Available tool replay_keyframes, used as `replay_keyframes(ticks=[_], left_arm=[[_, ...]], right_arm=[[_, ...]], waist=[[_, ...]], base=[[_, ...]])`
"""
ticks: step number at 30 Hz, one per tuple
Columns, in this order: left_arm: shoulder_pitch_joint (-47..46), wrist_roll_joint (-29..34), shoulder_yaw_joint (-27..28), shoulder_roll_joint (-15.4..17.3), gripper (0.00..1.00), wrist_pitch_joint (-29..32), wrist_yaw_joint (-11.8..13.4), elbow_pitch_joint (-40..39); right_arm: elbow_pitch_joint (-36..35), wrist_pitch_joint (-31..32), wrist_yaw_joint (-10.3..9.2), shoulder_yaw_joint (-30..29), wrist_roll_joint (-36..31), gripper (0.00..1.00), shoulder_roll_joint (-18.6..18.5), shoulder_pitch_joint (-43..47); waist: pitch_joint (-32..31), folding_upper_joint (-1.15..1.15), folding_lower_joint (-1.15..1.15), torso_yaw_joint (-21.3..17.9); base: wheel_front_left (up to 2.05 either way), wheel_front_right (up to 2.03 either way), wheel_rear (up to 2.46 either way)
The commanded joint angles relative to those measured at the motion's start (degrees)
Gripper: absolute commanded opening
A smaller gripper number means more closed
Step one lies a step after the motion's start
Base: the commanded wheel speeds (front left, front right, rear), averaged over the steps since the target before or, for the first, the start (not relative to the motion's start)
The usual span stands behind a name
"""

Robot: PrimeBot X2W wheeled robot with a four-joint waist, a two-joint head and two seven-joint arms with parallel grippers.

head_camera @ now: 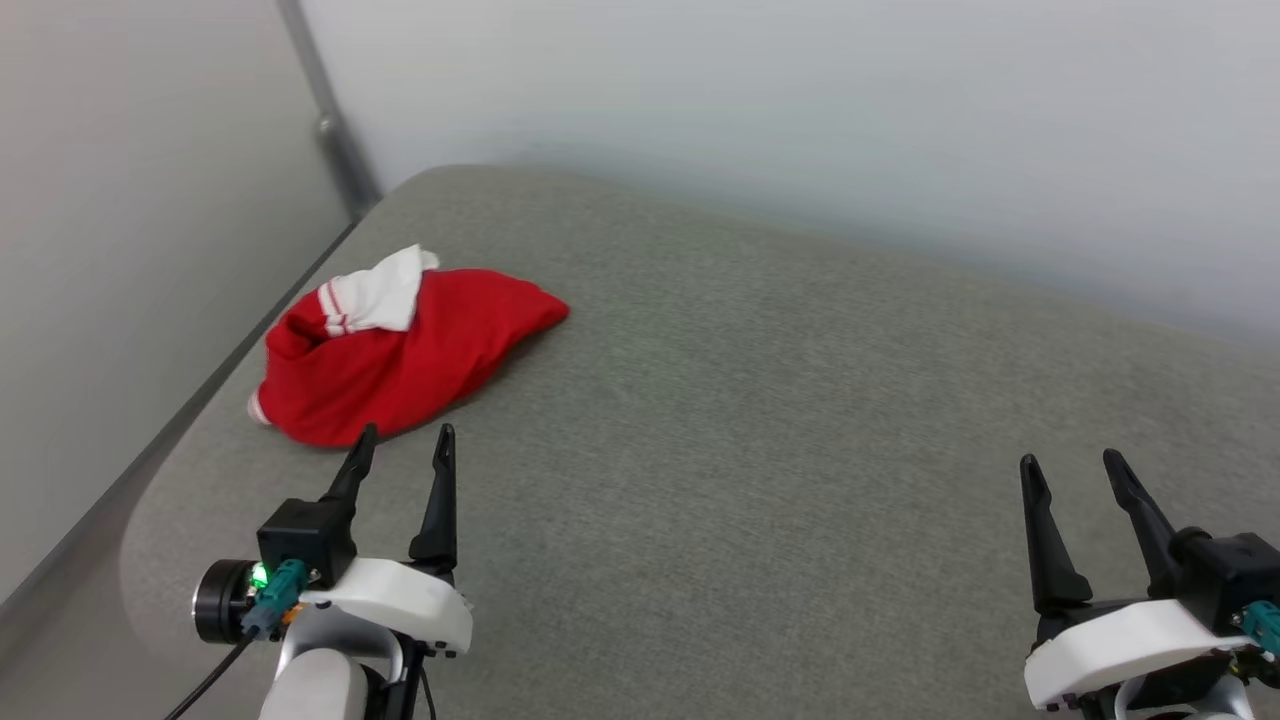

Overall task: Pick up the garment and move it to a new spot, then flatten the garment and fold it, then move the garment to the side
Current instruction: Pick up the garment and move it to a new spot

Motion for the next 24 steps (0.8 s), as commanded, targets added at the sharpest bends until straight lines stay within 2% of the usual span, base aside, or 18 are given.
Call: replay_keyframes(ticks=[1,7,15,24], left_arm=[[-0.5,-0.23,0.67,0.48,1.0,-0.15,0.19,0.13],[-0.09,-1.19,2.76,1.47,1.0,-0.15,0.76,0.15],[1.36,-2.03,5.36,1.81,1.0,-0.15,1.83,-1.8],[-0.65,-1.57,5.03,2.38,1.0,0.12,1.67,-1.13]], right_arm=[[-0.46,0.08,-0.02,0.13,0.01,1.0,0.06,-0.56],[-0.9,0.64,-0.02,1.68,-0.17,1.0,0.05,-1.55],[-0.54,1.32,-0.02,3.61,-0.85,1.0,0.02,-3.84],[-0.57,1.58,-0.02,3.49,-0.97,1.0,0.02,-3.45]], waist=[[0.27,0.0,0.0,5.95],[0.6,0.0,0.0,10.44],[2.08,0.0,0.0,11.12],[2.53,0.0,0.0,10.93]], base=[[0.0,0.0,0.0],[0.0,0.0,0.0],[0.0,0.0,0.0],[0.0,0.0,0.0]])
